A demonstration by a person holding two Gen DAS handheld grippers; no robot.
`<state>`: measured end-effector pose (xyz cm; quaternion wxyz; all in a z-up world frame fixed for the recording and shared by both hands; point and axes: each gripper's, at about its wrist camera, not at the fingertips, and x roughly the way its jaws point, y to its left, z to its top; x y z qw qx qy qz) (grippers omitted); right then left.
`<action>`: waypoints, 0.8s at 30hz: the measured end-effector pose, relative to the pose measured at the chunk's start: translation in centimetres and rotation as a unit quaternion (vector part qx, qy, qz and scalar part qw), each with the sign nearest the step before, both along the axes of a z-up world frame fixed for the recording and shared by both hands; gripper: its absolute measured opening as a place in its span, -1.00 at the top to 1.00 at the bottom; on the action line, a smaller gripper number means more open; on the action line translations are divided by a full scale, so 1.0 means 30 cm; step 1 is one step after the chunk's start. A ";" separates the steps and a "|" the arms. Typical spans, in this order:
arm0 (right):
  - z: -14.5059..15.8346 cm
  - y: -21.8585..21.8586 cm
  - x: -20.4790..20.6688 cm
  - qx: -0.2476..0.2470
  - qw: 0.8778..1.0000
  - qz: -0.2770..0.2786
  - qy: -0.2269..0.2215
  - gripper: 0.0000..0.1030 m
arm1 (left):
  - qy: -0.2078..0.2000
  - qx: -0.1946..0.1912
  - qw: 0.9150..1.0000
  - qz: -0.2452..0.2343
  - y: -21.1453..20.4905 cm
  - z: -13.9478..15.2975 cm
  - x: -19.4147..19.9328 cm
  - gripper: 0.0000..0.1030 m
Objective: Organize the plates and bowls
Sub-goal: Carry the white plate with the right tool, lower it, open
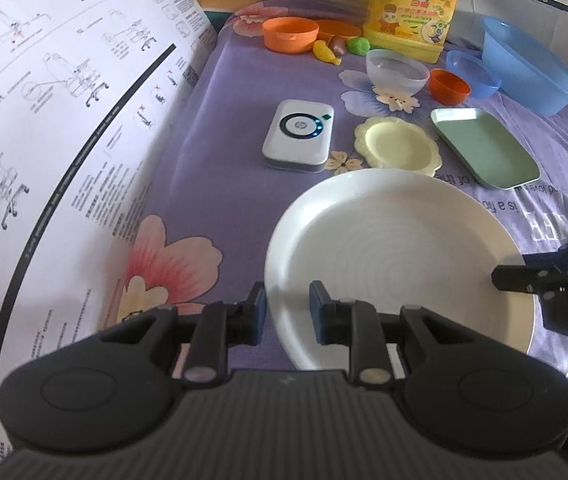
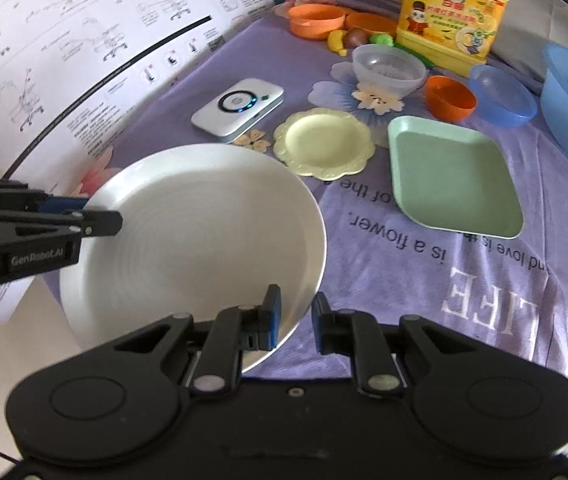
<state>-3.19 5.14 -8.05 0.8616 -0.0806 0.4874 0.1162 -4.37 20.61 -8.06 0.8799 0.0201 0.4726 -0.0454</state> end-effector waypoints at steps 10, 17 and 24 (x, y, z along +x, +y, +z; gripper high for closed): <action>-0.083 0.021 0.057 -0.026 1.000 0.006 0.010 0.67 | 0.007 0.003 1.000 -0.004 -0.003 -0.057 0.051 0.57; -0.094 0.001 0.067 -0.018 1.000 0.000 0.004 0.32 | 0.012 0.002 1.000 -0.009 -0.034 -0.084 0.068 0.30; -0.061 -0.005 0.050 -0.009 1.000 0.001 -0.014 -0.60 | -0.004 0.030 0.999 0.008 -0.044 -0.060 0.061 -0.78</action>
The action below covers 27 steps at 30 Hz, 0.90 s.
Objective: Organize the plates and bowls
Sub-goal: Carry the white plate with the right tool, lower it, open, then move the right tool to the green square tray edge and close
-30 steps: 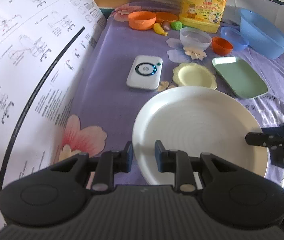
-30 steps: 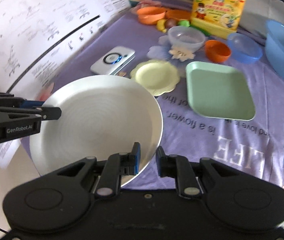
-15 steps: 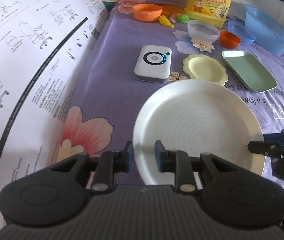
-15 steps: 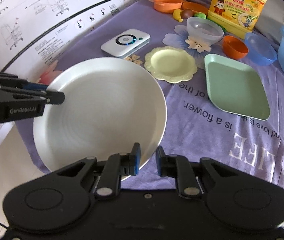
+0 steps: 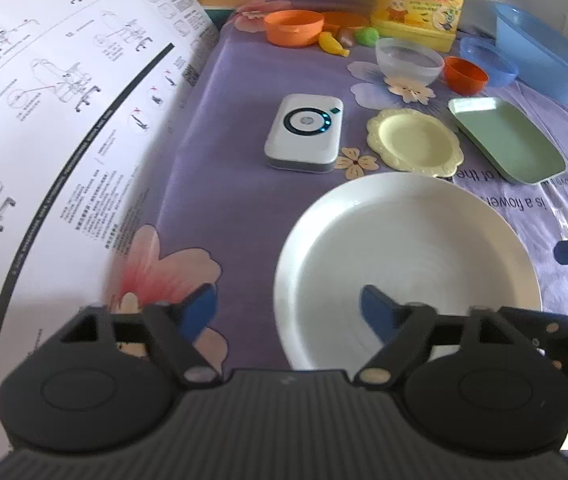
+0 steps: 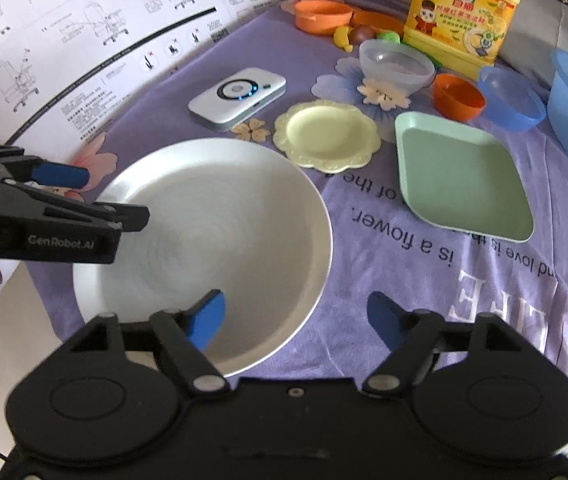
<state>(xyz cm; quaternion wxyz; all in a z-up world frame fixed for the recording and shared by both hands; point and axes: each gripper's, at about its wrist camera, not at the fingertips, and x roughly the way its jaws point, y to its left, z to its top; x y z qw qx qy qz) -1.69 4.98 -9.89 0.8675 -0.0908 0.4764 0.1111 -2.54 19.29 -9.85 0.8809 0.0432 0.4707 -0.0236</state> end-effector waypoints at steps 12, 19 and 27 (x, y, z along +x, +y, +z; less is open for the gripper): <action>0.047 -0.044 -0.023 0.023 1.000 -0.010 -0.013 -0.99 | -0.017 0.005 1.000 0.023 0.012 0.071 -0.004 -1.00; 0.074 -0.081 -0.029 0.035 0.999 -0.019 -0.015 -1.00 | -0.021 0.011 1.000 0.015 -0.033 0.107 0.001 -1.00; 0.122 -0.199 -0.014 0.050 0.997 -0.057 -0.029 -1.00 | -0.028 0.008 1.000 0.000 -0.109 0.164 0.042 -1.00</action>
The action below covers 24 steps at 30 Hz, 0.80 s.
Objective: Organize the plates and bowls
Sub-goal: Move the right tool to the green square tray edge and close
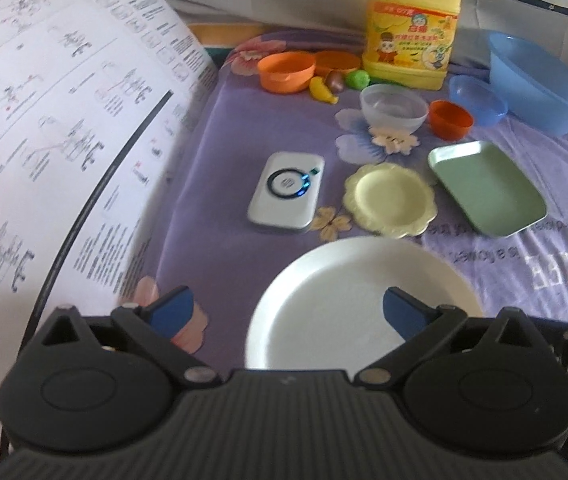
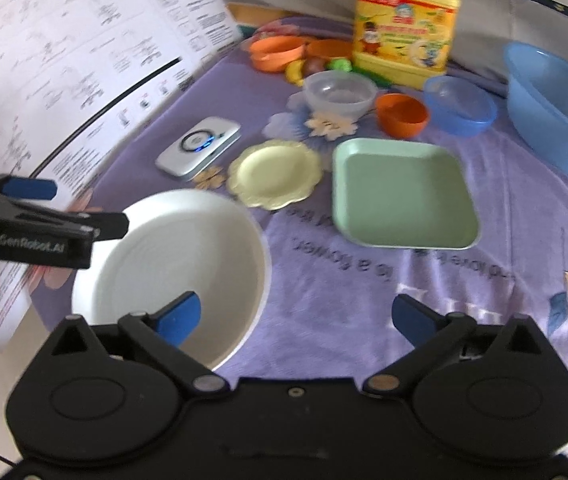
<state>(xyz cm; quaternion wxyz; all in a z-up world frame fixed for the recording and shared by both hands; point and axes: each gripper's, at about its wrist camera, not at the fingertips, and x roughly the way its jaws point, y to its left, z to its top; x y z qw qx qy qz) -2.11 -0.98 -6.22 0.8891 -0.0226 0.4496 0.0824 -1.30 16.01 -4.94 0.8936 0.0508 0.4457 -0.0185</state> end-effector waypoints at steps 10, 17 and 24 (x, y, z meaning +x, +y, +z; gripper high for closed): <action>0.020 -0.257 0.064 0.003 0.998 -0.067 -0.022 -1.00 | -0.006 -0.010 0.999 -0.043 -0.215 0.013 0.103 -1.00; -0.015 -0.436 0.164 0.017 0.994 -0.099 -0.033 -0.92 | 0.003 -0.031 0.997 -0.070 -0.369 -0.030 0.205 -0.99; -0.080 -0.531 0.308 0.047 0.993 -0.107 -0.023 -0.37 | 0.014 -0.045 0.995 -0.091 -0.453 -0.081 0.288 -0.72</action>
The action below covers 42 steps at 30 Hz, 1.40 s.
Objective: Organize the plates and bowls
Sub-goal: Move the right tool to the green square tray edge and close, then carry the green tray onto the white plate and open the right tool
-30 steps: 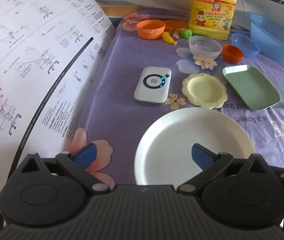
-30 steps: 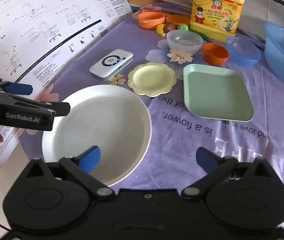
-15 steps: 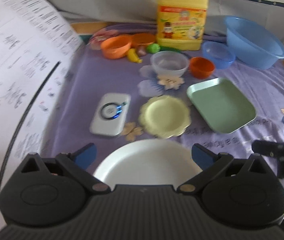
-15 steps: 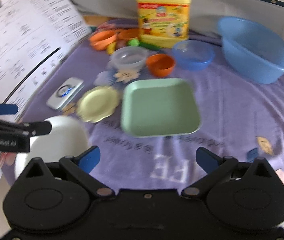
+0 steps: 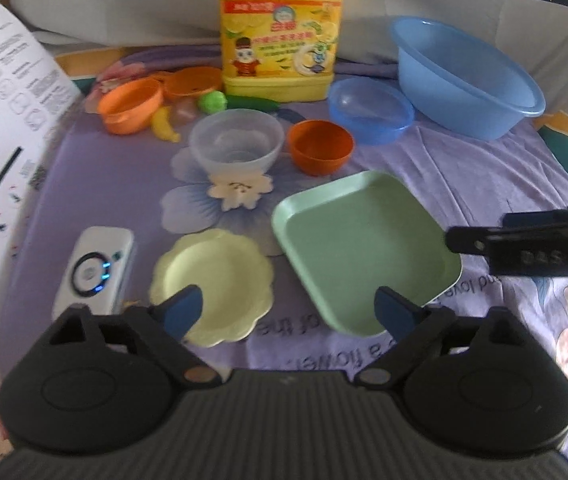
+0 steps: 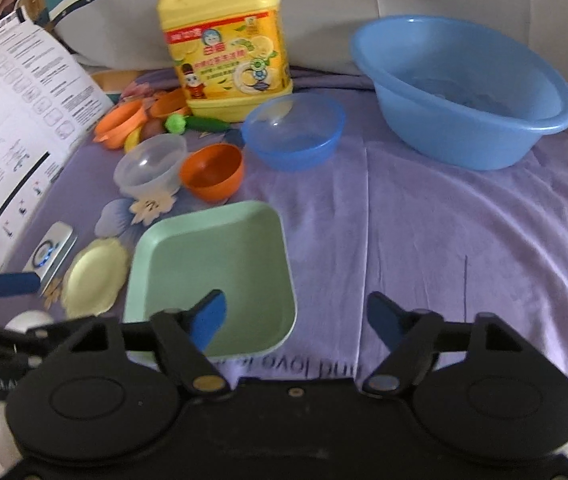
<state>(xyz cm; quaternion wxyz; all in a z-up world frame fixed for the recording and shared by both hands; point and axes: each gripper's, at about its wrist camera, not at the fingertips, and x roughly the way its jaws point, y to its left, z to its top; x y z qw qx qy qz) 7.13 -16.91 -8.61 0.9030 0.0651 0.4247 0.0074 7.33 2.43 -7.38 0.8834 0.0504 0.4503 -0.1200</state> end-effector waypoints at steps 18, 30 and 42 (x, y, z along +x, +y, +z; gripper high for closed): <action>-0.117 0.004 0.083 -0.007 1.000 0.001 0.023 0.82 | 0.035 -0.038 0.998 -0.029 -0.063 -0.080 0.096 -0.01; -0.102 -0.027 0.050 0.005 0.999 -0.006 0.031 0.82 | 0.053 -0.028 0.997 -0.041 -0.139 -0.129 0.155 0.34; -0.114 -0.002 0.053 -0.001 1.000 -0.008 0.008 0.62 | 0.046 -0.019 0.998 -0.039 -0.140 -0.137 0.162 0.39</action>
